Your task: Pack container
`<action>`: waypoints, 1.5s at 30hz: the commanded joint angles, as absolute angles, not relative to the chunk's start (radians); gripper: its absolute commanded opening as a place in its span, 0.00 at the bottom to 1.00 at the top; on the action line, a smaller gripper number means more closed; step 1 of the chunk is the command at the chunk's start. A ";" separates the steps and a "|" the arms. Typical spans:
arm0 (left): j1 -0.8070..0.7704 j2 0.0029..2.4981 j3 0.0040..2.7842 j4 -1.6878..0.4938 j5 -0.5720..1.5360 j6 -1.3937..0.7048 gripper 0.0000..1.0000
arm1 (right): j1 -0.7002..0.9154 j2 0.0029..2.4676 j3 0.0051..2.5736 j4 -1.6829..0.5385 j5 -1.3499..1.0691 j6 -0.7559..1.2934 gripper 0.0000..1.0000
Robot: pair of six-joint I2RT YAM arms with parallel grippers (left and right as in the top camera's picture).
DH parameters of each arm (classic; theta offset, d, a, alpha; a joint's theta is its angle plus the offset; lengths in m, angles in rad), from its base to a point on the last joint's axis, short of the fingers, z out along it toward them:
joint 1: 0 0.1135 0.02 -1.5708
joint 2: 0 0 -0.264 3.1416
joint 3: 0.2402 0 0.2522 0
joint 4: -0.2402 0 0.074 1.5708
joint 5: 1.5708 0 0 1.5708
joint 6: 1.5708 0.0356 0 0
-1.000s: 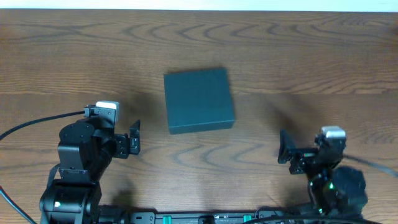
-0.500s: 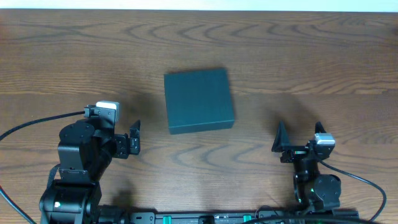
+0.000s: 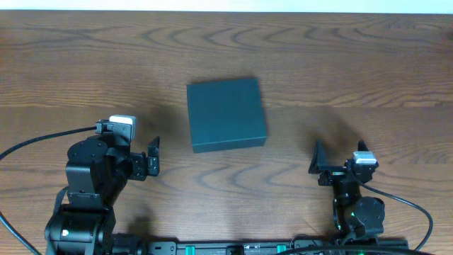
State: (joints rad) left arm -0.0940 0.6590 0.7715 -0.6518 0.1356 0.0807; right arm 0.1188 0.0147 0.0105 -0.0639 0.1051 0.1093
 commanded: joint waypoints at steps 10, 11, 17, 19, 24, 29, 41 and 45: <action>-0.098 0.659 0.768 -0.649 0.146 0.093 0.99 | 0.112 0.005 0.006 -0.064 0.101 0.092 0.99; -0.098 0.659 0.768 -0.649 0.146 0.093 0.99 | 0.112 0.005 0.005 -0.064 0.101 0.092 0.99; -0.098 0.659 0.768 -0.649 0.146 0.093 0.99 | 0.112 0.005 0.005 -0.064 0.101 0.092 0.99; -0.098 0.659 0.768 -0.649 0.146 0.093 0.99 | 0.112 0.005 0.006 -0.064 0.101 0.092 0.99; -0.097 0.658 0.768 -0.648 0.121 0.119 0.99 | 0.112 0.005 0.005 -0.064 0.101 0.092 0.99; -0.097 0.537 0.750 -0.728 0.067 0.149 0.99 | 0.112 0.005 0.006 -0.064 0.101 0.092 0.99; -0.097 0.095 0.426 -0.578 0.093 0.146 0.99 | 0.112 0.005 0.005 -0.064 0.101 0.092 0.99; -0.096 0.033 0.315 -0.326 0.044 0.149 0.99 | 0.112 0.005 0.005 -0.064 0.101 0.092 0.99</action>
